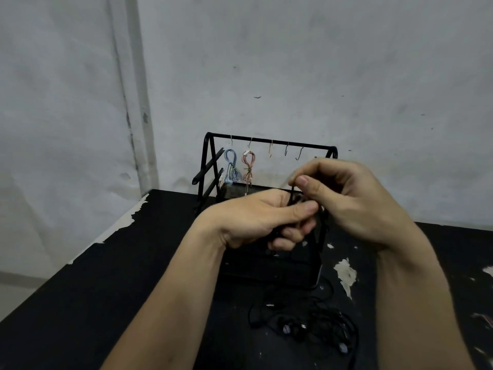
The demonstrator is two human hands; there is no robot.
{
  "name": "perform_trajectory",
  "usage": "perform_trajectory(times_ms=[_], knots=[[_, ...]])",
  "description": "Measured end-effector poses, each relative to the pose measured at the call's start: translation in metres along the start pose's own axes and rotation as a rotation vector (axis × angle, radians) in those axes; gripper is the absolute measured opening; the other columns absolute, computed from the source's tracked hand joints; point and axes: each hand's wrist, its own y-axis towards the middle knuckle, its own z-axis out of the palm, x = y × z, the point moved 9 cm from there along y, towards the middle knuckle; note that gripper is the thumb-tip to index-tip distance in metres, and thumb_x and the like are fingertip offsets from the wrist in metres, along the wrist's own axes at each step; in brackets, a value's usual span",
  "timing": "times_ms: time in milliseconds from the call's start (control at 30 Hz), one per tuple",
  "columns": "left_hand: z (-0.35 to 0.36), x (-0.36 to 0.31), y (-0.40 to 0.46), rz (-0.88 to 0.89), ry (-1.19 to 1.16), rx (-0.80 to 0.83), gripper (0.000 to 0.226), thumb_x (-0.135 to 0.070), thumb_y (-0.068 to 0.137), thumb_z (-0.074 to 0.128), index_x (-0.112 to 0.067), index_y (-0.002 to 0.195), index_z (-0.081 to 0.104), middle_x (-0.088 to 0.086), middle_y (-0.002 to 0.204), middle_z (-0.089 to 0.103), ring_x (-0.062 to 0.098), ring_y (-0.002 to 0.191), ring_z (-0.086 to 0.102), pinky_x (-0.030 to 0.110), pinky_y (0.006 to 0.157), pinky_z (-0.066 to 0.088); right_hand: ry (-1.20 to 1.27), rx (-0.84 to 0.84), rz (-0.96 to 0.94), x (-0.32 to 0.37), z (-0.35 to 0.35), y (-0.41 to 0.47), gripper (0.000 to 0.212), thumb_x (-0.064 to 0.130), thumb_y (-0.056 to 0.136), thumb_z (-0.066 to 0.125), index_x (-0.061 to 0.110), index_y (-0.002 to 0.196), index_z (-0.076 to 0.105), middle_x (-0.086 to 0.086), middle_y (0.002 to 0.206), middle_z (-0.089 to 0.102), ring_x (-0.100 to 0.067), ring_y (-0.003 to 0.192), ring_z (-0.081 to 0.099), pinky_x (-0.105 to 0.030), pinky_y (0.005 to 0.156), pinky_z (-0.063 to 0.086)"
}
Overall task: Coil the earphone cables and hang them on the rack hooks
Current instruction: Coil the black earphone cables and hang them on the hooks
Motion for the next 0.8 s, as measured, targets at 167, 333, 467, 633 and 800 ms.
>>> perform_trajectory(times_ms=[167, 333, 467, 633, 800], knots=[[0.005, -0.012, -0.003, 0.089, -0.151, 0.064, 0.036, -0.029, 0.102, 0.036, -0.015, 0.072, 0.048, -0.004, 0.055, 0.021, 0.007, 0.042, 0.022, 0.017, 0.04, 0.016, 0.277, -0.097, 0.087, -0.024, 0.004, 0.008, 0.015, 0.021, 0.081, 0.067, 0.012, 0.093, 0.068, 0.003, 0.076, 0.068, -0.005, 0.069, 0.061, -0.016, 0.064, 0.049], [0.001, -0.022, -0.005, 0.169, -0.341, 0.098, 0.039, -0.032, 0.101, 0.034, -0.016, 0.068, 0.046, -0.004, 0.056, 0.015, 0.008, 0.043, 0.013, 0.021, 0.041, 0.01, 0.435, 0.01, 0.199, -0.041, 0.029, 0.01, 0.013, 0.011, 0.08, 0.071, 0.023, 0.079, 0.076, 0.001, 0.081, 0.073, -0.01, 0.081, 0.067, -0.02, 0.077, 0.053], [-0.011, -0.026, -0.005, 0.215, -0.484, 0.081, 0.034, -0.034, 0.097, 0.041, -0.018, 0.067, 0.047, -0.007, 0.055, 0.017, 0.007, 0.042, 0.013, 0.021, 0.04, 0.009, 0.471, 0.06, 0.201, -0.037, 0.035, 0.008, 0.007, 0.028, 0.079, 0.079, 0.024, 0.085, 0.078, -0.011, 0.095, 0.067, -0.025, 0.097, 0.056, -0.038, 0.09, 0.043], [-0.027, -0.022, -0.001, 0.206, -0.595, 0.015, 0.035, -0.036, 0.097, 0.041, -0.021, 0.065, 0.046, -0.009, 0.054, 0.014, 0.007, 0.041, 0.01, 0.02, 0.039, 0.009, 0.455, 0.11, 0.242, -0.038, 0.04, 0.005, 0.021, 0.026, 0.095, 0.06, 0.028, 0.106, 0.078, -0.004, 0.104, 0.068, -0.018, 0.106, 0.056, -0.042, 0.1, 0.042], [-0.03, -0.018, 0.0, 0.189, -0.667, 0.031, 0.036, -0.035, 0.098, 0.039, -0.021, 0.065, 0.044, -0.009, 0.053, 0.013, 0.007, 0.04, 0.01, 0.019, 0.037, 0.009, 0.298, 0.137, 0.222, -0.035, 0.046, 0.006, 0.024, 0.015, 0.098, 0.056, 0.026, 0.109, 0.074, 0.006, 0.096, 0.072, -0.007, 0.096, 0.062, -0.027, 0.089, 0.051]])
